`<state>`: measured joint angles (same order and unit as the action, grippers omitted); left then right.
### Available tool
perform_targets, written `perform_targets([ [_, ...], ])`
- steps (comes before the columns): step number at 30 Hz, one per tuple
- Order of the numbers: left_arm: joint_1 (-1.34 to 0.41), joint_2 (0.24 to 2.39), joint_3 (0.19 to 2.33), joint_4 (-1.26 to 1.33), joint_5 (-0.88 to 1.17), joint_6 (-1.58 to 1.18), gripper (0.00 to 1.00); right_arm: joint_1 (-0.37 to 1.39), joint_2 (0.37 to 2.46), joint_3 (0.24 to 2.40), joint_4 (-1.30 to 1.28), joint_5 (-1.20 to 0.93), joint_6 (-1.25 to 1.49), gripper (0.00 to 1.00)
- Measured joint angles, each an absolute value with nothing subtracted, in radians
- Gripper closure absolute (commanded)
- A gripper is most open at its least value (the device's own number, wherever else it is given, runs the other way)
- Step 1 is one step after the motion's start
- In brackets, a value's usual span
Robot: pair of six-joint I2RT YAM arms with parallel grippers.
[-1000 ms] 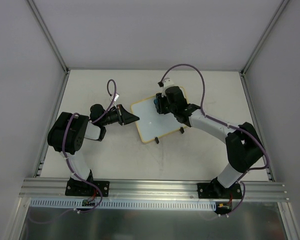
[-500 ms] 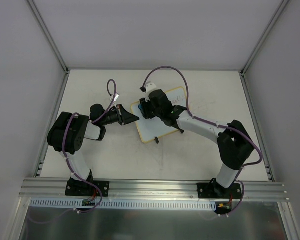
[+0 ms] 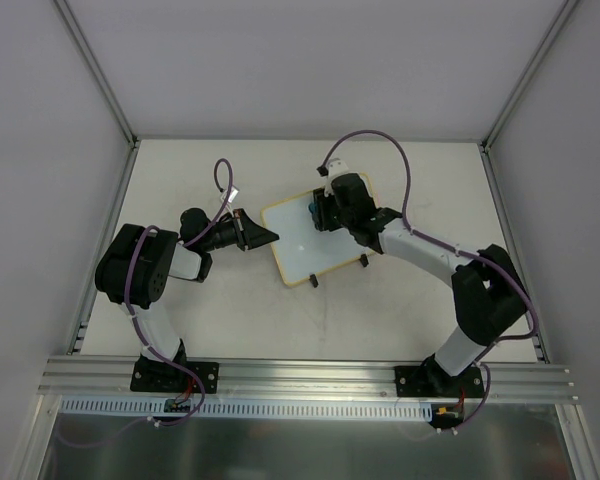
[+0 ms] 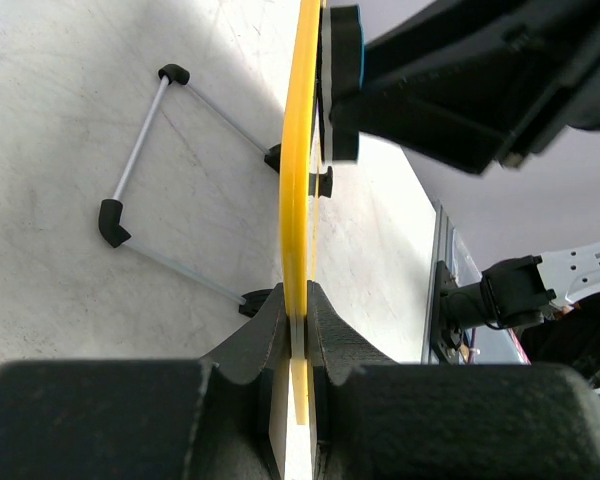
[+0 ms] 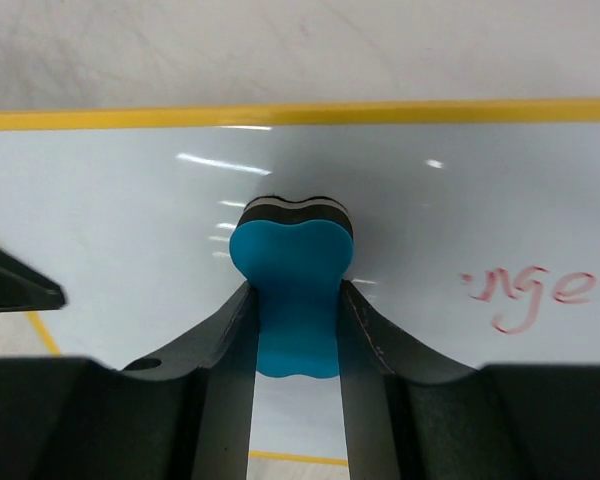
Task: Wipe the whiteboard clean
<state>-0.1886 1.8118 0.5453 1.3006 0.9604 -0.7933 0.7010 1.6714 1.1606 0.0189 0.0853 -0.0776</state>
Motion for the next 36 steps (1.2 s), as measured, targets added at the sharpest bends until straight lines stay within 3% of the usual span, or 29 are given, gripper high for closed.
perform_targets([
  [19, -0.19, 1.812, 0.545, 1.303, 0.961, -0.795, 1.0, 0.397, 1.571, 0.957, 0.094, -0.015, -0.017, 1.0],
  [36, -0.19, 1.811, 0.545, 1.304, 0.966, -0.796, 1.0, 0.439, 1.57, 0.976, 0.068, 0.049, -0.032, 1.0],
])
